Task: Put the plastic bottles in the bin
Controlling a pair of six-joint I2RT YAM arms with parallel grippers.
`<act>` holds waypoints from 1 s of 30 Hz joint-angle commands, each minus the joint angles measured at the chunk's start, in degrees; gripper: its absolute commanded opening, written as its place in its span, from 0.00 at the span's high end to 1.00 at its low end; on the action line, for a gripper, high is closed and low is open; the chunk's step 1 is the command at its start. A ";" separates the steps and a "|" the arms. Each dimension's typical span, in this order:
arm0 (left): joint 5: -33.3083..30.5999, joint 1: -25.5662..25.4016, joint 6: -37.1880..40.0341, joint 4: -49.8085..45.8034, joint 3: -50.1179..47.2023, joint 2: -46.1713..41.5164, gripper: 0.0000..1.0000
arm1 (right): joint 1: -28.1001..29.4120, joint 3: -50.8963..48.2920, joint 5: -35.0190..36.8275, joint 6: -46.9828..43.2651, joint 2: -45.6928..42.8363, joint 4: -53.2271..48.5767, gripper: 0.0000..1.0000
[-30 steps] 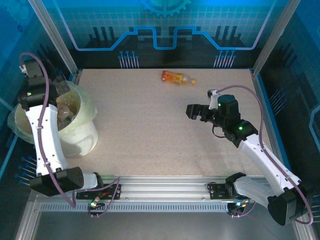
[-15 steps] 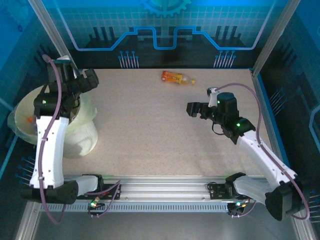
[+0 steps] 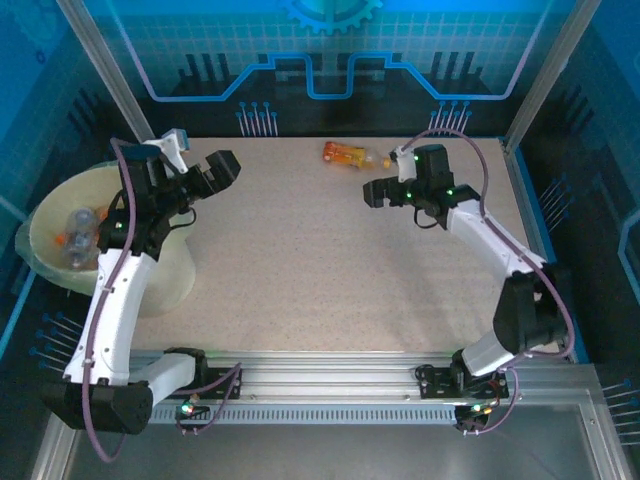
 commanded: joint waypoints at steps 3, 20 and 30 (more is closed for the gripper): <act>4.80 -0.39 -0.76 3.49 -4.07 -5.55 0.01 | -3.26 11.52 -5.95 -10.38 9.78 -3.48 0.00; 3.45 -0.31 3.06 0.79 -8.56 -8.98 0.01 | -8.68 51.40 -15.69 -35.24 40.86 -20.64 0.00; 4.05 -0.32 0.99 2.29 -11.25 -8.23 0.01 | -7.66 65.98 -8.93 -46.18 54.90 -25.38 0.02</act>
